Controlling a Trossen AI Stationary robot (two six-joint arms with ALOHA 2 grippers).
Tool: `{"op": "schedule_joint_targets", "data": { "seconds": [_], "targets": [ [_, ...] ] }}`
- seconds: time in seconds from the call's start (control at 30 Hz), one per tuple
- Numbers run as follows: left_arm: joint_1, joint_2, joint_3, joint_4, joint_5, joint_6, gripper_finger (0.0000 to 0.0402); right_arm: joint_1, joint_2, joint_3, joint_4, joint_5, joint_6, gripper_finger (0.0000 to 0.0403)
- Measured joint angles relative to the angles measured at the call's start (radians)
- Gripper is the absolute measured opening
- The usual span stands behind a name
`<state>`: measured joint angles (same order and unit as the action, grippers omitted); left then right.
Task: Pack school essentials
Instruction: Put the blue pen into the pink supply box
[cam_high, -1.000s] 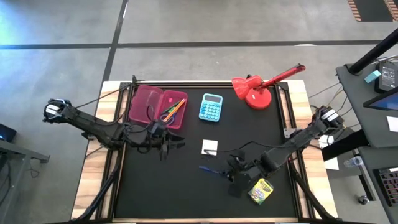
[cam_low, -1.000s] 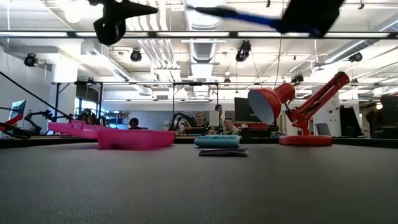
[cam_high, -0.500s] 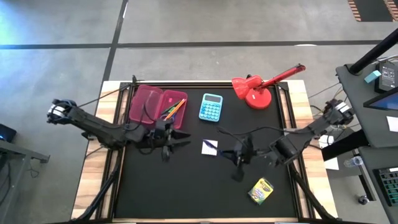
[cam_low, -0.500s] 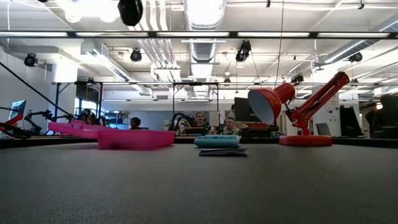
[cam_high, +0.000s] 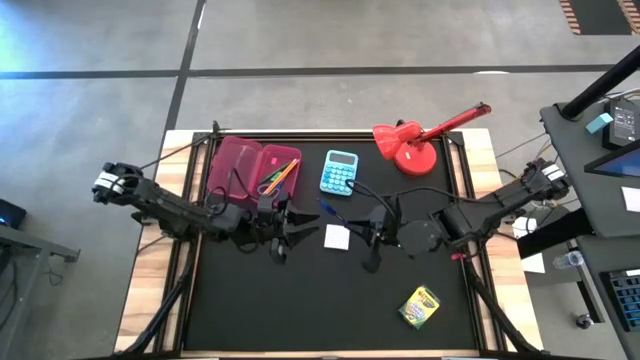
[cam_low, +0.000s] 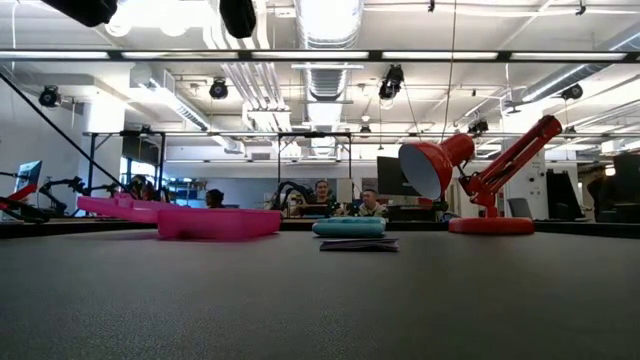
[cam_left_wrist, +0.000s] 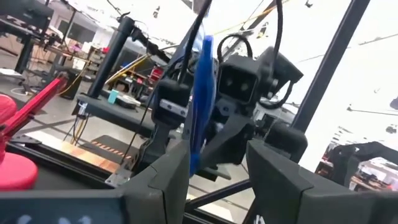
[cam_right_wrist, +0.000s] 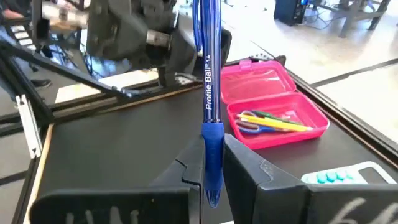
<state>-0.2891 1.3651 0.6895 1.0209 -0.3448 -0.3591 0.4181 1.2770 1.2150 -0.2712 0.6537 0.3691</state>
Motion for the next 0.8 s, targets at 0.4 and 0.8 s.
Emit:
{"op": "schedule_joint_targets", "data": {
  "seconds": [0.4, 0.8],
  "targets": [
    [0.015, 0.071, 0.079, 0.012, 0.001, 0.029, 0.0141, -0.035, 0.047, 0.005, 0.087, -0.004, -0.030, 0.0029],
    [0.028, 0.074, 0.096, 0.008, 0.006, 0.027, 0.0141, -0.036, 0.071, 0.005, 0.138, -0.001, -0.030, 0.0029]
  ]
}}
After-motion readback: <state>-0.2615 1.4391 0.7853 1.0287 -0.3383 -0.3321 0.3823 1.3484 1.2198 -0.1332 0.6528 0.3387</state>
